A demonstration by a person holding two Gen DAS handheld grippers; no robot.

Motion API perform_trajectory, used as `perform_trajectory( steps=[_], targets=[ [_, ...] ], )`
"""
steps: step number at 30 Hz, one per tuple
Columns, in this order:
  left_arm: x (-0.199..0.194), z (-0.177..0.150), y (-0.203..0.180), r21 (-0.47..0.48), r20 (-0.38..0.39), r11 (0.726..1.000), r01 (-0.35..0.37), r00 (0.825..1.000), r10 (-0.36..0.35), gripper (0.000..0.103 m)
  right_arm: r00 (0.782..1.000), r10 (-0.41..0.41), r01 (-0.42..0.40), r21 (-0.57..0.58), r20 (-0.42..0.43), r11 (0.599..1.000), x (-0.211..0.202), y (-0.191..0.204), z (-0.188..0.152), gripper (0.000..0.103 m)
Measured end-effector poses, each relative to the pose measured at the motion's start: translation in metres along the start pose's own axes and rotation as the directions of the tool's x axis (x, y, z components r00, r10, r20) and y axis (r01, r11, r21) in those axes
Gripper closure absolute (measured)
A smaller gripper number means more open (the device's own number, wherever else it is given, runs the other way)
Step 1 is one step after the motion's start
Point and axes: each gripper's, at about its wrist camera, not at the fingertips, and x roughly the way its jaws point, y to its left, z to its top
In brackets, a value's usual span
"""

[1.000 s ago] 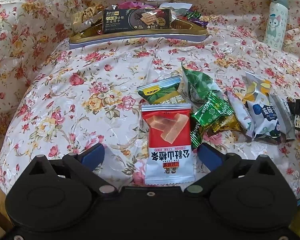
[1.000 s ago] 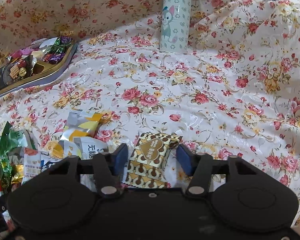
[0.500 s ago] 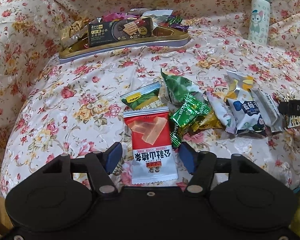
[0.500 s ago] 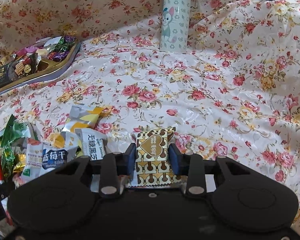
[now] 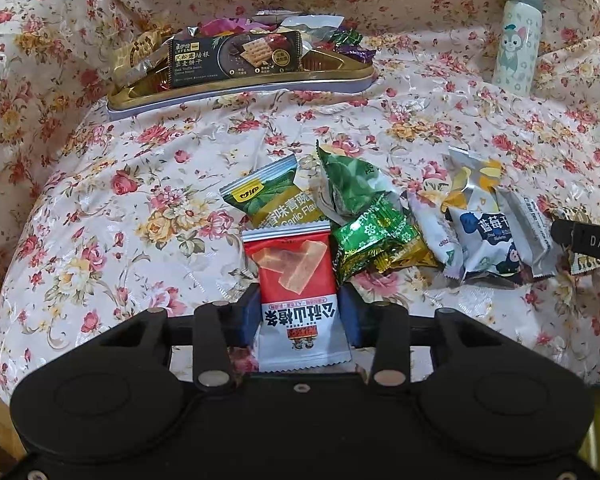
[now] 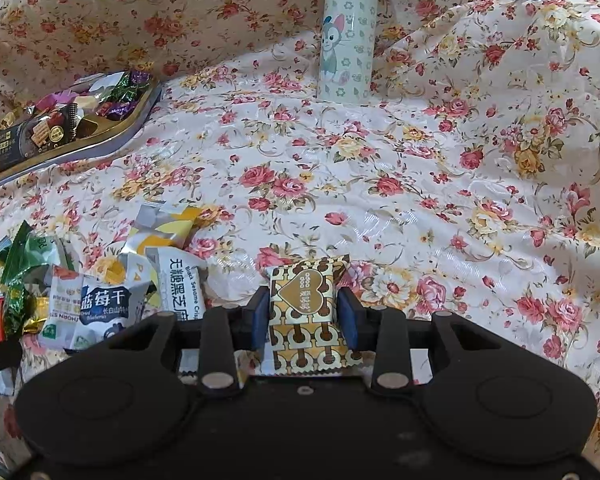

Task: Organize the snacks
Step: 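Close right tool on the brown heart packet while left tool closes on the red-and-white packet, then carry both held packets over the empty gold tray and lower them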

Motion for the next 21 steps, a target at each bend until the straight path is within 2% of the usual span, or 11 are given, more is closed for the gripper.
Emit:
perform_trajectory(
  steps=[5,12,18,19,21],
  targets=[
    [0.0029,0.0035,0.002,-0.01,-0.016,1.0,0.005,1.0,-0.005,0.052,1.0,-0.01,0.01,-0.005,0.007,1.0,0.0039,0.0008,0.0024,0.059],
    [0.0033,0.0019,0.0013,-0.019,-0.001,1.0,0.002,1.0,-0.002,0.052,0.999,-0.02,0.021,-0.032,0.03,0.999,0.0026,0.0037,-0.0027,0.058],
    [0.0011,0.0014,0.0044,-0.029,0.008,0.999,0.015,1.0,-0.015,0.057,1.0,-0.01,0.011,-0.018,0.028,1.0,0.0024,0.0007,-0.0023,0.058],
    [0.0005,0.0014,0.005,-0.029,0.01,0.999,0.017,1.0,-0.017,0.058,1.0,-0.008,0.008,-0.019,0.028,1.0,0.0023,0.0006,-0.0023,0.059],
    [-0.0005,0.0016,0.0058,-0.03,0.01,0.999,0.02,1.0,-0.019,0.059,0.999,0.009,-0.008,-0.023,0.03,1.0,0.0015,0.0,-0.0021,0.067]
  ],
)
